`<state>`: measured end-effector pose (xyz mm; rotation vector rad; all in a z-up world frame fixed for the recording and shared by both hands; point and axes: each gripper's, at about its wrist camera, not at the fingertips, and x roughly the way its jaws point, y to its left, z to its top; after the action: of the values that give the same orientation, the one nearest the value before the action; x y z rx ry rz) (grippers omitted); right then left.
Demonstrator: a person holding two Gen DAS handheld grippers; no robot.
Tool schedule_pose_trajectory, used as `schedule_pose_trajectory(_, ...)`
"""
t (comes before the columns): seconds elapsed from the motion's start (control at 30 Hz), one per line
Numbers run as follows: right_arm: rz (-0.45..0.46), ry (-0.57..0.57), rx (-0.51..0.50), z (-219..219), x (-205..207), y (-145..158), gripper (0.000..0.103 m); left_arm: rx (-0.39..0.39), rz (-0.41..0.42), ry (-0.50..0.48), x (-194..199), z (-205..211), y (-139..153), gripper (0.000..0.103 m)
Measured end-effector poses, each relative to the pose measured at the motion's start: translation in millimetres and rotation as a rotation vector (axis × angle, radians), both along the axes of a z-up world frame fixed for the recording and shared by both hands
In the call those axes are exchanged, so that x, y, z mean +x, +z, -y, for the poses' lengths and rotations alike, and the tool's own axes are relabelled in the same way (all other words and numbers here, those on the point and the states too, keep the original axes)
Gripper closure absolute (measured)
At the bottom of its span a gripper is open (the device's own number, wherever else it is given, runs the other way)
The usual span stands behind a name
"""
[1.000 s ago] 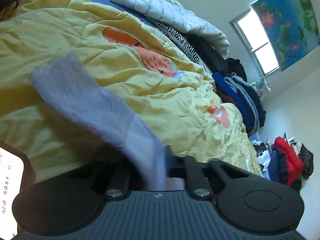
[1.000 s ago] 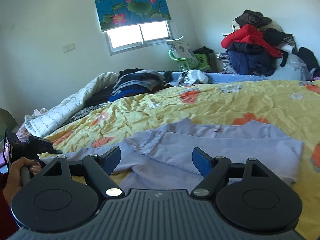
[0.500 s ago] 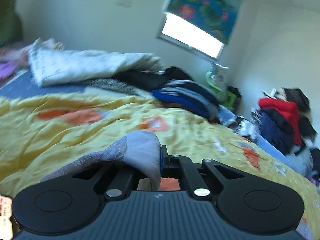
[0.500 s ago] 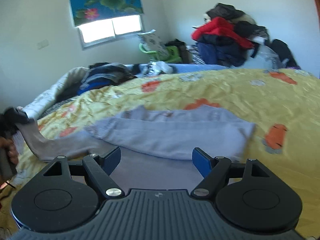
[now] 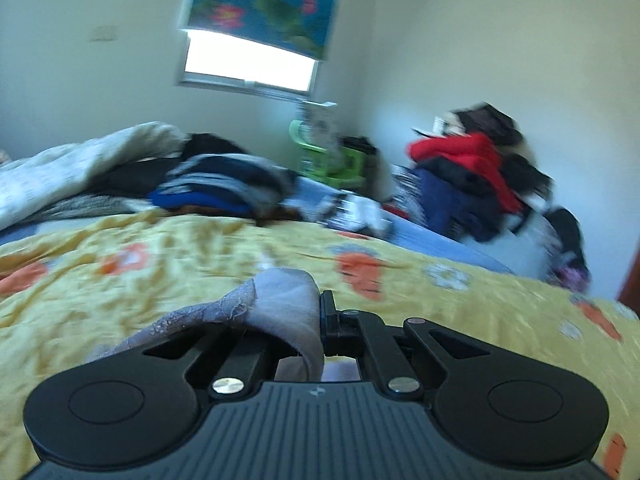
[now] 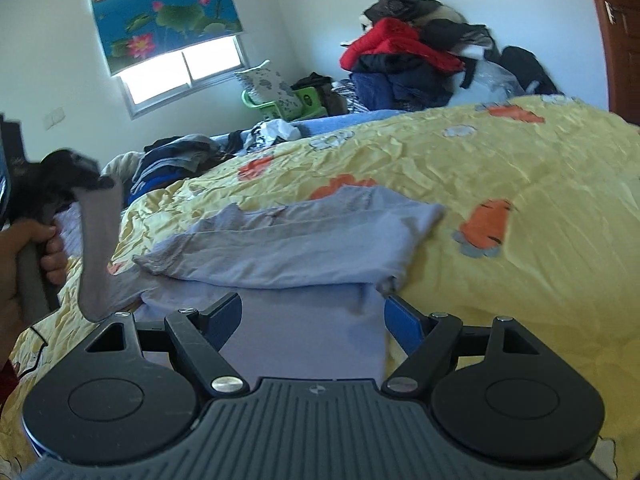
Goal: Fold small clothes
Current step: 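Fold the held sleeve with the left gripper across the shirt body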
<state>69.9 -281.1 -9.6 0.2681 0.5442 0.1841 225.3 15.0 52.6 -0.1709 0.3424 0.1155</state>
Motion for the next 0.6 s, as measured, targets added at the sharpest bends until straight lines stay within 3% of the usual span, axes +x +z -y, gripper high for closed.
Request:
schedule_pose_trajectory(0.37,-0.036,-0.078,0.046,37.0,-15.4,-19.1,0.022,0.157,-0.091,-0.28,11.5,142.7,-39.9,0.101)
schedule_pose_trajectory(0.6,-0.045,-0.114,0.06,52.3,-19.3,-27.0,0.022,0.214,-0.148,-0.355,13.3,187.6,-69.0,0.101)
